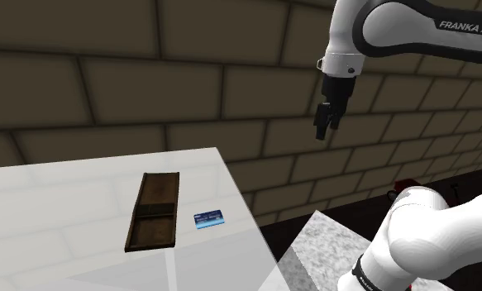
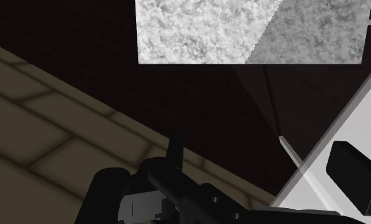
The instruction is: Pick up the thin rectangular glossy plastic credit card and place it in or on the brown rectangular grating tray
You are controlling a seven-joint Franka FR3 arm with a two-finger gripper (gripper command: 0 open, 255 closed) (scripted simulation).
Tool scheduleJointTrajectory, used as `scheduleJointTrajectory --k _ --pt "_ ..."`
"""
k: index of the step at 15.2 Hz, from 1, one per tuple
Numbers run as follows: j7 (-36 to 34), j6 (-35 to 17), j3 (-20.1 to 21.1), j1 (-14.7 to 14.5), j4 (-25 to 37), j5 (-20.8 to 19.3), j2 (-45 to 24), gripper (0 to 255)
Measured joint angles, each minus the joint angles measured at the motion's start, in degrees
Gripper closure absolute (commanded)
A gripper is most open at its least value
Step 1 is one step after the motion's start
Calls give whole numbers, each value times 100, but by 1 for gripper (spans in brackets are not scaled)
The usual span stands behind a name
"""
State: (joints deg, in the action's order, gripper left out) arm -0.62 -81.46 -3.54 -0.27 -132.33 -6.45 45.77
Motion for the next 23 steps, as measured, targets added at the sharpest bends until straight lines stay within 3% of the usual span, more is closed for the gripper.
scheduleJointTrajectory --k 4,12,17,23 --pt "251 -494 -76 -171 -305 85 29 0" --pt "1373 -2765 -482 -863 -1501 394 -220 0" --pt "2146 -4104 -699 -1440 -1999 731 -555 0" --pt "3321 -5796 -1099 -2407 -2325 1377 -1335 0"
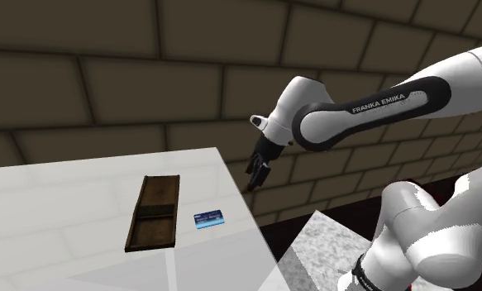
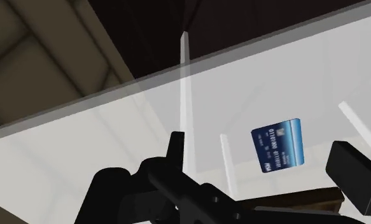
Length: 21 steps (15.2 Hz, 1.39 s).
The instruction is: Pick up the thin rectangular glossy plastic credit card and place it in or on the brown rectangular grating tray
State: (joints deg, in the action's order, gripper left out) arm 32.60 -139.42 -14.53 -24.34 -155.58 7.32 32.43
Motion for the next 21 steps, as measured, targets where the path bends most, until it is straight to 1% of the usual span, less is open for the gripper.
scheduleJointTrajectory --k 2,5,7,10,11,12,15,18,19,21 --pt "507 -488 -222 -424 37 314 -338 0" --pt "1363 -1174 -594 -1181 56 929 -770 0" --pt "2086 -1601 -965 -1810 111 1487 -1083 0" --pt "3353 -2079 -1593 -2936 314 2580 -1528 0" --pt "3667 -2163 -1730 -3174 342 2846 -1594 0" --pt "3898 -2234 -1843 -3373 383 3082 -1689 0" --pt "4449 -2348 -2138 -3810 525 3710 -1990 0" --pt "5070 -2412 -2403 -4250 721 4528 -2396 0" --pt "5207 -2395 -2450 -4314 781 4704 -2491 0" --pt "5290 -2401 -2463 -4363 814 4834 -2552 0"
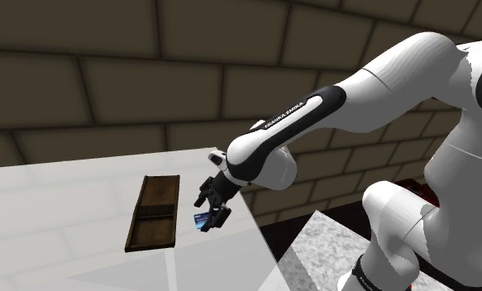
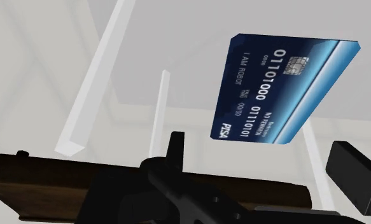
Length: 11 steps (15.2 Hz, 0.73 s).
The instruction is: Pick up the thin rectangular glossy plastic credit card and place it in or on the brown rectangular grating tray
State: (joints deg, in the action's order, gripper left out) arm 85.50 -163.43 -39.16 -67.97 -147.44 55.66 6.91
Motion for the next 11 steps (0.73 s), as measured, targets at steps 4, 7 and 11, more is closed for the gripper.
scheduleJointTrajectory --k 4,7,11 --pt "26 -1 -4 -15 12 42 -20 0" --pt "26 -1 -4 -14 13 42 -19 255" --pt "25 -1 -4 -14 14 42 -20 255"
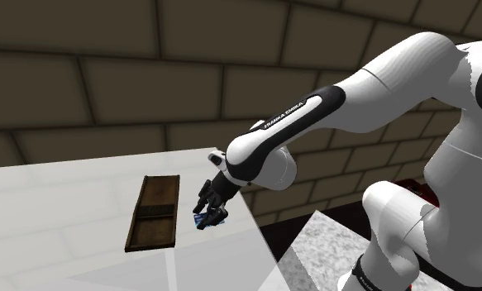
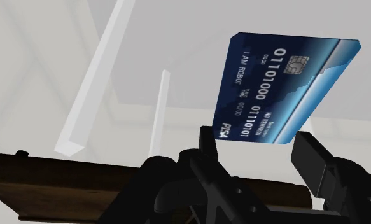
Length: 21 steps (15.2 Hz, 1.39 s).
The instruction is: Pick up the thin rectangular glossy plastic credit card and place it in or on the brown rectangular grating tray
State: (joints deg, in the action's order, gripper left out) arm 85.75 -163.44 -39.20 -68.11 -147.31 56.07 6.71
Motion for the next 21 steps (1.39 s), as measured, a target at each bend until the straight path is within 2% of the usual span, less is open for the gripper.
scheduleJointTrajectory --k 4,5,11,16,21 --pt "-1 0 0 0 1 0 -1 255" --pt "-94 -2 24 27 -14 -103 42 255" --pt "-1213 137 395 528 -100 -1390 515 255" --pt "-1963 395 758 987 -83 -2221 851 255" --pt "-2514 714 1058 1349 14 -2798 1117 255"
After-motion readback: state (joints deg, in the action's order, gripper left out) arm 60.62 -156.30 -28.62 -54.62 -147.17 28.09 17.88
